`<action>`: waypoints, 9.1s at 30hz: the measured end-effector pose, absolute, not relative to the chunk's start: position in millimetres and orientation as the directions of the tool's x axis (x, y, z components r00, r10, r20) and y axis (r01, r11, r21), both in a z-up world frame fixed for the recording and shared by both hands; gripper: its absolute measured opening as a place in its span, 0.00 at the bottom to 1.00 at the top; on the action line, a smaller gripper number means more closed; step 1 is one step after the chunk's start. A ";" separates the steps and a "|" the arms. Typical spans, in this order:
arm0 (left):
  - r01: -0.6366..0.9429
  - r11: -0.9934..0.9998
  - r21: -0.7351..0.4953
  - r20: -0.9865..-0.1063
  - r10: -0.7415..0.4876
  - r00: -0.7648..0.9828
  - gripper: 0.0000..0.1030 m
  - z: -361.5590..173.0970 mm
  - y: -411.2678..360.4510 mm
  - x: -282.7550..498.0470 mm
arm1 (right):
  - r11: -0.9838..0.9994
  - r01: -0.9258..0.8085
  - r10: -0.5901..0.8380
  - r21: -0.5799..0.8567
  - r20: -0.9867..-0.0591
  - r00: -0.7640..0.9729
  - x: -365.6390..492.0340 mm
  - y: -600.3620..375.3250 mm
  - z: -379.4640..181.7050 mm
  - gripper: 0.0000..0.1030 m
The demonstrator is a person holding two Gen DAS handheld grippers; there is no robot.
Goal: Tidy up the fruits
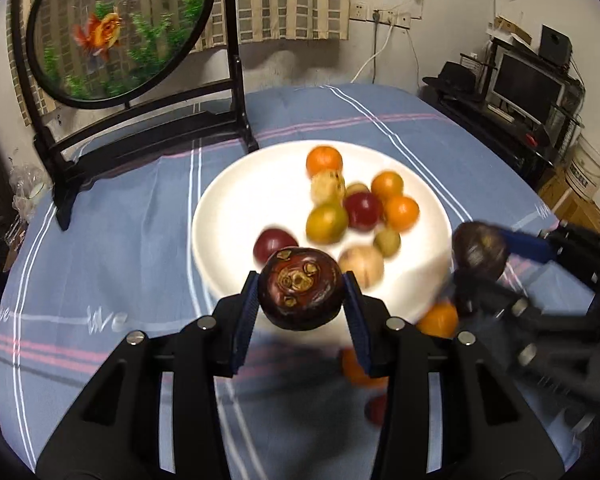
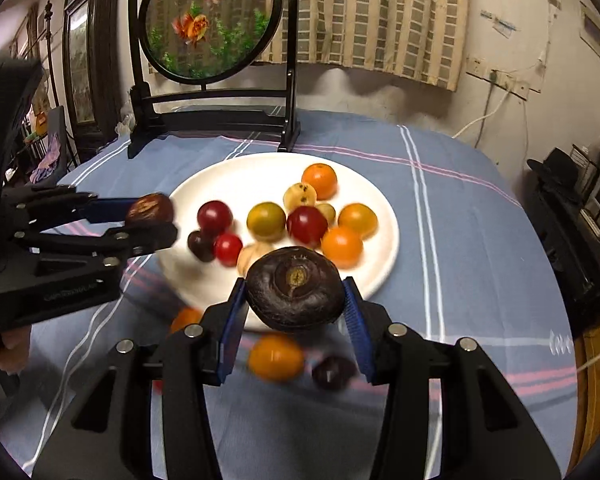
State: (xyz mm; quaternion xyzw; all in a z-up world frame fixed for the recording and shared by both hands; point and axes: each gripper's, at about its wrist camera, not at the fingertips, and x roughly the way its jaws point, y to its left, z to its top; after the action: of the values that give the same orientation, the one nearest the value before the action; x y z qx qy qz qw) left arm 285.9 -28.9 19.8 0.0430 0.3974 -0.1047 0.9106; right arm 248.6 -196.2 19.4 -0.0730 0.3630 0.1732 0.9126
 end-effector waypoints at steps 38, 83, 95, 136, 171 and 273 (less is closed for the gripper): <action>0.242 0.970 -0.015 -0.840 -0.143 0.523 0.34 -53.2 -73.4 209.2 | 0.956 -0.279 0.250 0.089 -0.744 0.620 160.7 -267.1 -8.7 0.61; 0.228 0.973 -0.016 -0.749 -0.163 0.643 0.30 25.6 -43.1 301.7 | 0.934 -0.356 0.269 0.022 -0.700 0.662 276.3 -203.6 11.2 0.32; 0.134 0.991 0.008 -0.731 -0.086 0.677 0.62 10.2 -39.0 315.1 | 0.936 -0.351 0.243 -0.004 -0.713 0.657 281.8 -208.3 1.6 0.39; 0.113 0.993 -0.032 -0.778 -0.096 0.620 0.64 -17.3 -55.7 205.2 | 0.945 -0.305 0.290 0.120 -0.740 0.606 177.6 -254.2 -15.0 0.45; 0.149 0.987 -0.056 -0.817 -0.131 0.562 0.41 -44.0 -50.9 215.0 | 0.929 -0.351 0.306 0.114 -0.771 0.559 177.0 -239.4 -28.4 0.46; 0.066 0.998 0.008 -0.698 -0.042 0.715 0.95 33.2 -23.1 164.5 | 0.965 -0.244 0.236 0.100 -0.738 0.633 146.5 -214.6 3.2 0.58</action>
State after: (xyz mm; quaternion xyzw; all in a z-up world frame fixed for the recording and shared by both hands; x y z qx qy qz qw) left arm 164.5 -23.1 33.2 0.0160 0.3763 -0.0293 0.9259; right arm 146.5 -214.6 3.2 -0.0046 0.4075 0.1328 0.9035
